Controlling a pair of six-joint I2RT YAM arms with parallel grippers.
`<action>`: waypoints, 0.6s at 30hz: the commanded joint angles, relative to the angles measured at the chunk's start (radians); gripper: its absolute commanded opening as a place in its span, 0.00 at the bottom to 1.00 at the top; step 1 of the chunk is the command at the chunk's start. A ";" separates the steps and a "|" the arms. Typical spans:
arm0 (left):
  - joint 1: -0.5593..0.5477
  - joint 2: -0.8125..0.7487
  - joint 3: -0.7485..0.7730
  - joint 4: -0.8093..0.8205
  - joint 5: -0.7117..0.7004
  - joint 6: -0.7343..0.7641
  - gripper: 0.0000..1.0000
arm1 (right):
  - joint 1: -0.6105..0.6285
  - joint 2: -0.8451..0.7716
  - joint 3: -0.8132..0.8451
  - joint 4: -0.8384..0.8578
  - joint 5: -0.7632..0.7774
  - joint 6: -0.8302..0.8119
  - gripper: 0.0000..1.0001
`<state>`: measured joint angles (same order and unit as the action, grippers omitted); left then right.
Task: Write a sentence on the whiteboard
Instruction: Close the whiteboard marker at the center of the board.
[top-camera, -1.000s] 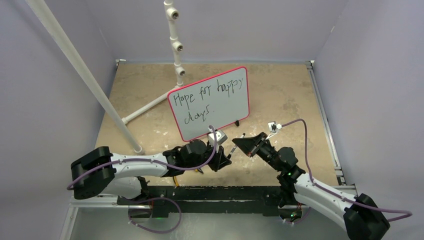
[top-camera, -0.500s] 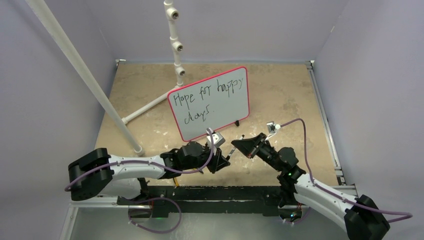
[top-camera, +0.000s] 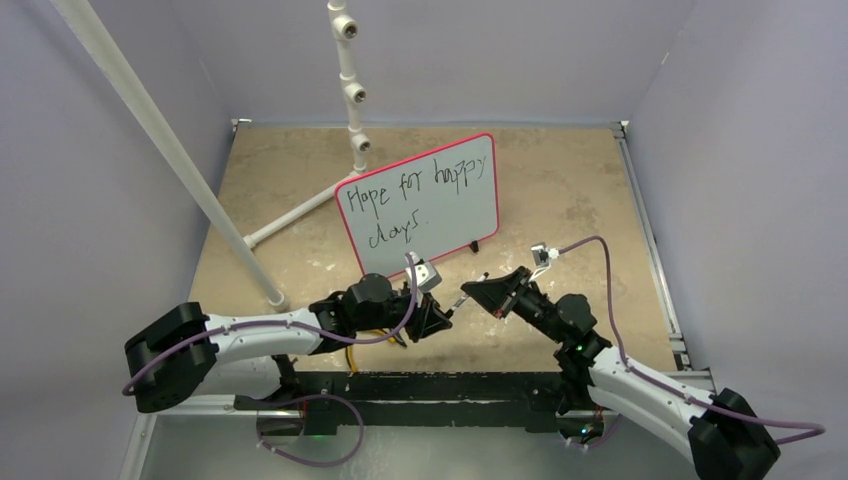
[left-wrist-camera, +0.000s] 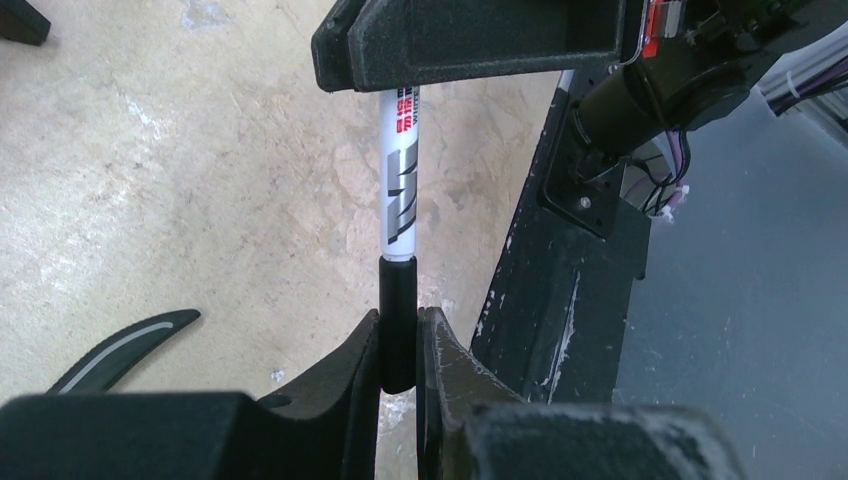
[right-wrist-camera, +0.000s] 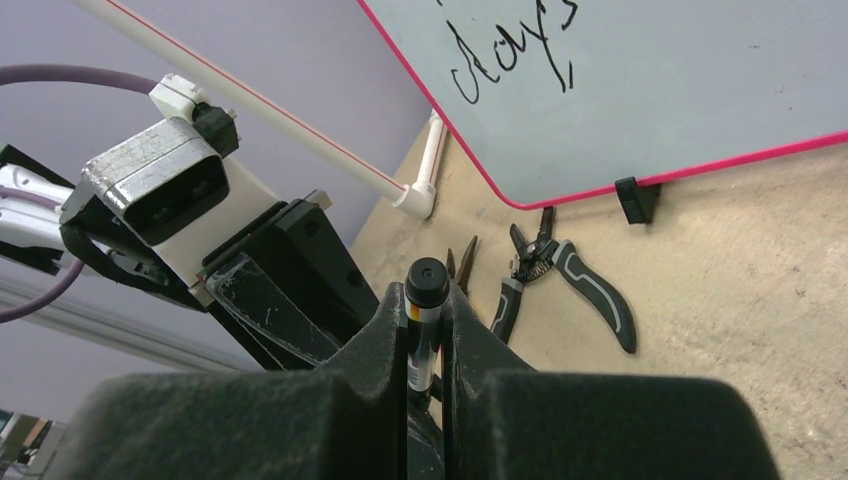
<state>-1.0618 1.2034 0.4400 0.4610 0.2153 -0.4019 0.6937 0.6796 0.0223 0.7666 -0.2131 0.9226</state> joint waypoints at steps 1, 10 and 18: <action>0.034 -0.040 0.043 0.142 -0.012 0.044 0.00 | 0.028 0.054 -0.007 -0.105 -0.122 -0.043 0.00; 0.076 -0.003 0.090 0.175 0.058 0.037 0.00 | 0.039 0.105 0.001 -0.086 -0.157 -0.044 0.00; 0.114 0.024 0.127 0.231 0.121 0.016 0.00 | 0.045 0.168 0.005 -0.047 -0.199 -0.035 0.00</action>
<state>-0.9844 1.2385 0.4492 0.4316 0.3542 -0.3843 0.7048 0.7925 0.0341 0.8143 -0.2279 0.9211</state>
